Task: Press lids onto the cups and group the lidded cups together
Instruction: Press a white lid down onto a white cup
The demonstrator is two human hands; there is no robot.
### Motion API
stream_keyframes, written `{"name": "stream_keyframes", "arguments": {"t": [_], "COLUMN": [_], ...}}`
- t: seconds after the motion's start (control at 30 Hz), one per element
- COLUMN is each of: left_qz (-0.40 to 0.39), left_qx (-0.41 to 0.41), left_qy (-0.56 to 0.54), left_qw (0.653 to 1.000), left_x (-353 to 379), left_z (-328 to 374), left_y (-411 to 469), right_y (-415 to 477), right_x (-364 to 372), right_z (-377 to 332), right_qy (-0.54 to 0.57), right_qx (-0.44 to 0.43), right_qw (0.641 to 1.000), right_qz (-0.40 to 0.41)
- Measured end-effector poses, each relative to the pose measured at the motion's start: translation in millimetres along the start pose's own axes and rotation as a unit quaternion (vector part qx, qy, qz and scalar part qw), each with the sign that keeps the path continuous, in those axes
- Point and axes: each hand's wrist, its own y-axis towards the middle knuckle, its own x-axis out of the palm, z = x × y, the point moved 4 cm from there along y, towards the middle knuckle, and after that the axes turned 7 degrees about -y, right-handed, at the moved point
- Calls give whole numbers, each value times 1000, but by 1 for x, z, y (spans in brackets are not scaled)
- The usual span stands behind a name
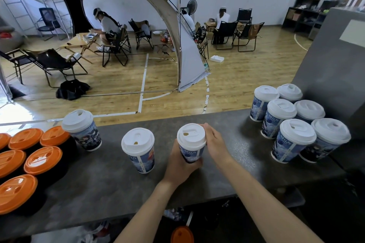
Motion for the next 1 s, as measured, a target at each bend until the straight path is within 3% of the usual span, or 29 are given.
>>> {"name": "stream_keyframes", "arguments": {"t": [0.1, 0.3, 0.57, 0.7, 0.8, 0.93, 1.0], "left_qz": [18, 139, 12, -3, 17, 128, 139], "left_qx": [-8, -14, -9, 0, -17, -51, -47], "left_qy": [-18, -44, -34, -27, -35, -46, -45], "left_qw": [1000, 989, 999, 1000, 999, 989, 988], "left_x": [1, 14, -3, -5, -2, 5, 7], "left_z": [2, 23, 7, 4, 4, 16, 16], "left_y": [-2, -20, -6, -3, -6, -19, -20], "right_y": [1, -4, 6, 2, 2, -1, -4], "right_x": [-1, -1, -3, 4, 4, 6, 6], "right_z": [-1, 3, 5, 8, 9, 11, 13], "right_qy": [1, -12, -21, 19, 22, 13, 13], "right_qx": [-4, -20, -11, 6, 2, -13, -22], "right_qw": [1000, 999, 1000, 1000, 1000, 1000, 1000], "right_qz": [-3, 28, 13, -16, -10, 0, 10]}}
